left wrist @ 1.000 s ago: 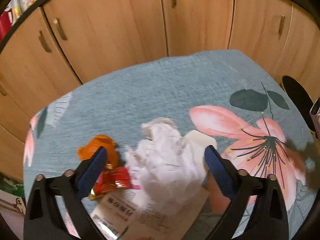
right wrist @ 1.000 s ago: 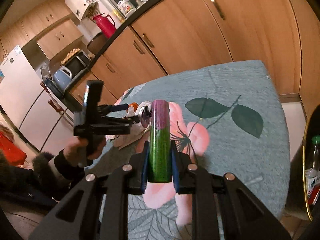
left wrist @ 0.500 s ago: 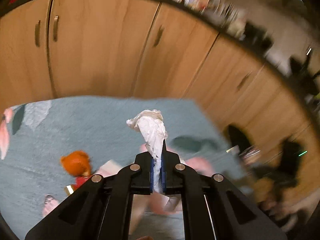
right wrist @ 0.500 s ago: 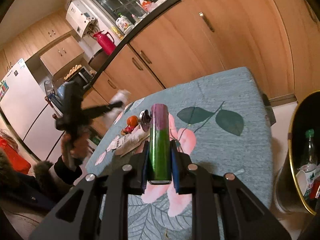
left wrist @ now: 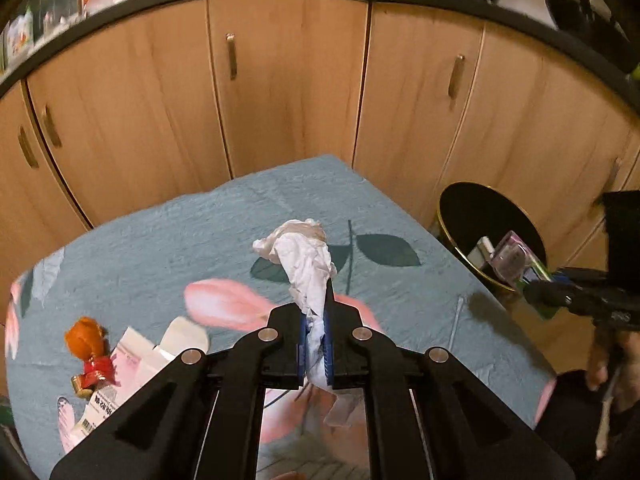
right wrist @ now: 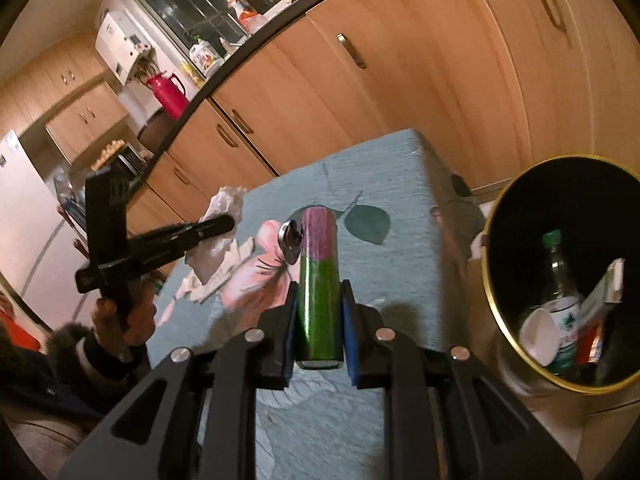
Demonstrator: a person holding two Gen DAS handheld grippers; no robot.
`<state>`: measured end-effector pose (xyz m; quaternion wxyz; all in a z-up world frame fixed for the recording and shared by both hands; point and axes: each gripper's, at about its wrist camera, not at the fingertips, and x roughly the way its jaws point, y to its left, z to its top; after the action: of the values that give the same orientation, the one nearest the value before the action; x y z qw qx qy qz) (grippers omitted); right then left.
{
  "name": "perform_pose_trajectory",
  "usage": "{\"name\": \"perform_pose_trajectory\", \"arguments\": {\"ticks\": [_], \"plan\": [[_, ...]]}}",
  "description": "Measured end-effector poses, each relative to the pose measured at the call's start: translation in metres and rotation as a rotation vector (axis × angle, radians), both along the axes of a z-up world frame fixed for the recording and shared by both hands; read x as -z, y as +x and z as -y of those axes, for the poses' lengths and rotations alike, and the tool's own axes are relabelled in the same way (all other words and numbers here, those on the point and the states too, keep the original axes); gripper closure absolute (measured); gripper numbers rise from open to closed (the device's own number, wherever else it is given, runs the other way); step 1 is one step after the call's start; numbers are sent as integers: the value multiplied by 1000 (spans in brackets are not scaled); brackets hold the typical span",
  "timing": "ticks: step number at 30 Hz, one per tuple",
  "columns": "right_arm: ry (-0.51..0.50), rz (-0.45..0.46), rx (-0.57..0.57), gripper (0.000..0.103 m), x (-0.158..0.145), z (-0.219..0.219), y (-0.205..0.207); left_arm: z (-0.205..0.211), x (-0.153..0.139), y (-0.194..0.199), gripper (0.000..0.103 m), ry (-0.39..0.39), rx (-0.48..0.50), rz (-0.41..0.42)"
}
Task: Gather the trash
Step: 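Carry the lighter and tissue over the black bin and release them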
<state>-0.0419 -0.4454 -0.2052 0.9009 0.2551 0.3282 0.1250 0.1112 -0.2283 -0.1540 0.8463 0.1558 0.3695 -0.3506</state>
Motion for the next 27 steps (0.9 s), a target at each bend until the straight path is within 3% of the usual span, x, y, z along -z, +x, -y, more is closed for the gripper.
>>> {"name": "perform_pose_trajectory", "arguments": {"ticks": [6,15,27], "plan": [[-45,-7,100,83,-6,41,-15,28,-7,-13,97,27,-13,69],[-132,-3,231,83,-17,93,-26,30,-5,-10,97,31,-32,64],[-155,-121,338,81,23,129,-14,20,-5,-8,95,29,-53,59]]}}
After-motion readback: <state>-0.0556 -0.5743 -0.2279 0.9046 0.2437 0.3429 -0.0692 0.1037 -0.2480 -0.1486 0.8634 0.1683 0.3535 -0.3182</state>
